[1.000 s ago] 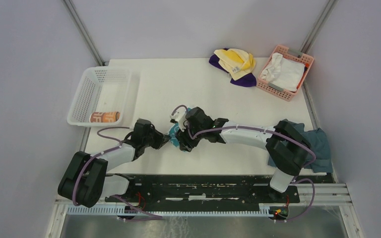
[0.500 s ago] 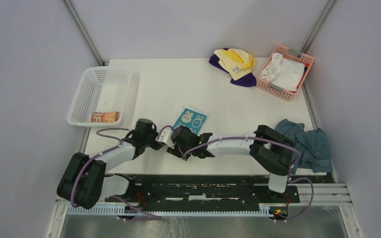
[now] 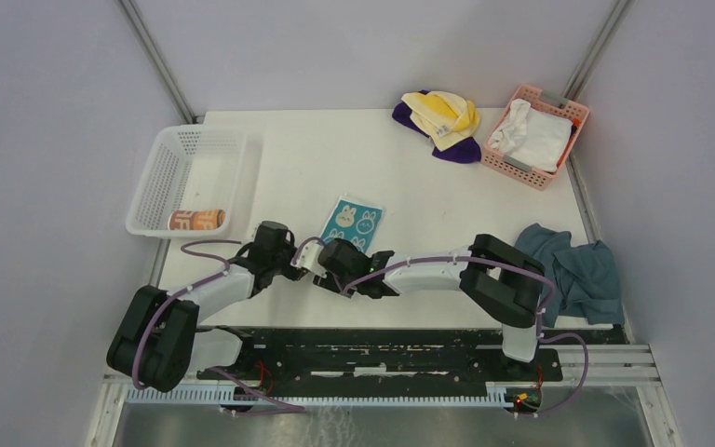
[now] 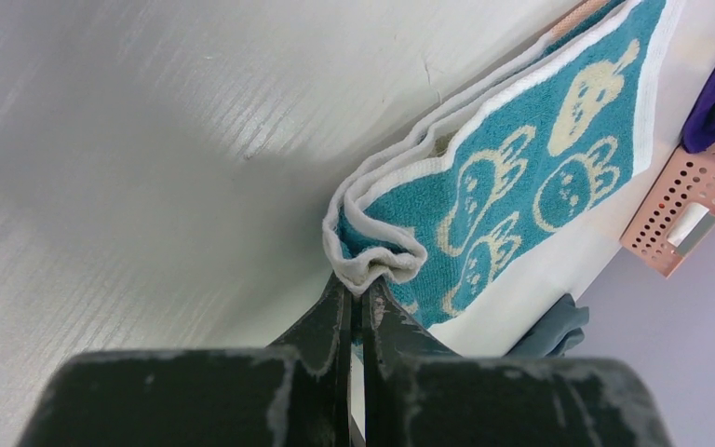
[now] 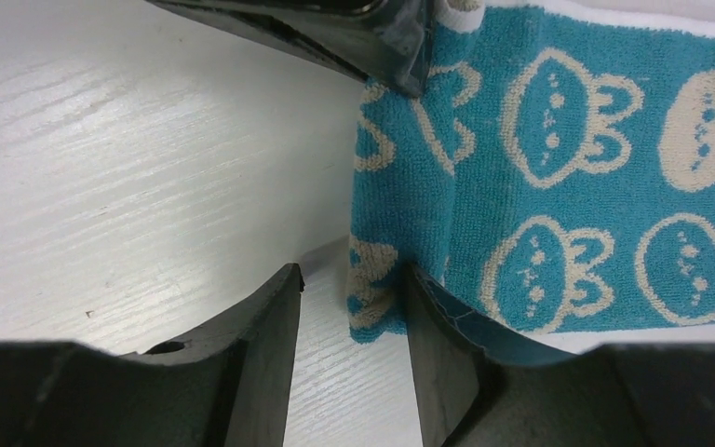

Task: Roll the towels
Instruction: Roll the towel at the center of the board.

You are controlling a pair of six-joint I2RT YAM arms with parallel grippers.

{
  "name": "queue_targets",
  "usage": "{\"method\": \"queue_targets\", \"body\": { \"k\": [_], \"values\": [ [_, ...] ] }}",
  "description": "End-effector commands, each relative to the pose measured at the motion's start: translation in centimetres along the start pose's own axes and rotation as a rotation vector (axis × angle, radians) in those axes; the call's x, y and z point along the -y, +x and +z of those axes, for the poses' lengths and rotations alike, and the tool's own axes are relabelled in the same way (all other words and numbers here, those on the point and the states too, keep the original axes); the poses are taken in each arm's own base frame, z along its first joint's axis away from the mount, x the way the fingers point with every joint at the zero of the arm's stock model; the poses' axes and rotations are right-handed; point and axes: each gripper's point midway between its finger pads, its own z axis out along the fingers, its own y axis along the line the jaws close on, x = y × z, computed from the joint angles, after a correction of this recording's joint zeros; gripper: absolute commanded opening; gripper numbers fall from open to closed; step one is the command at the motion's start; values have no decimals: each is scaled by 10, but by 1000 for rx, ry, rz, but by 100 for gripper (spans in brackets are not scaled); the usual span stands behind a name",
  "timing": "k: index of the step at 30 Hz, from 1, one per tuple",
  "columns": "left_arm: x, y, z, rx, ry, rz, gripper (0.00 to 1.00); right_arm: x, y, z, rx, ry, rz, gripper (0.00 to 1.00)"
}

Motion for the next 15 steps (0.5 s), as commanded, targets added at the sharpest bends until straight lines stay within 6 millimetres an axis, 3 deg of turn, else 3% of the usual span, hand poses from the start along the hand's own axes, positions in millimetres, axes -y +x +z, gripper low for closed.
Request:
{"method": "queue_targets", "body": {
  "k": [1, 10, 15],
  "values": [
    [11, -6, 0, 26, 4, -21, 3, 10, -14, -7, 9, 24, -25, 53],
    [13, -5, 1, 16, -7, -4, 3, 28, -8, -11, -26, 112, -48, 53],
    [11, -5, 1, 18, -12, 3, 3, 24, 0, -3, -68, 97, -60, 53]
  ]
}}
